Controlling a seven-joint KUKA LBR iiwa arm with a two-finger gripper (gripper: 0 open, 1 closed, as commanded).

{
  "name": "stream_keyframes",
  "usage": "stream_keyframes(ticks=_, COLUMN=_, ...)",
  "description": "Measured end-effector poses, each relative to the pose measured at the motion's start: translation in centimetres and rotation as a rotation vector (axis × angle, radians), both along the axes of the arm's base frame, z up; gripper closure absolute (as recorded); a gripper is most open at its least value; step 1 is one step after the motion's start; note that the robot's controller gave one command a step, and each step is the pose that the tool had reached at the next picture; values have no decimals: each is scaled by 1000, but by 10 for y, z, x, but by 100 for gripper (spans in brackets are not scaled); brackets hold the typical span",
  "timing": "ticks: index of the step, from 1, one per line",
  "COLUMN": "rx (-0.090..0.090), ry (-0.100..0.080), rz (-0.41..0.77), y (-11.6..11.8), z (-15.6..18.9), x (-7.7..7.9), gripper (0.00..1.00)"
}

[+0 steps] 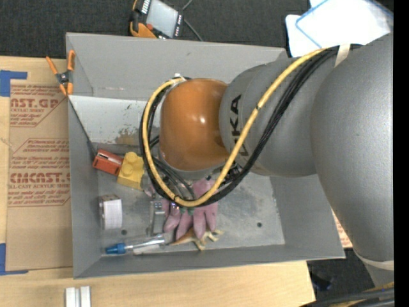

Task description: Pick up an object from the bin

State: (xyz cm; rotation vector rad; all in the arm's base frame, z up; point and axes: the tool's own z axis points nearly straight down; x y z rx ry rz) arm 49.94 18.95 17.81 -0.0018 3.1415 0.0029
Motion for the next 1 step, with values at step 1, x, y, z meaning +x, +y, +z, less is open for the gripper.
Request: stream_keyframes(ticks=1, rx=0, ry=0, rz=0, y=0, z=0, x=0, gripper=100)
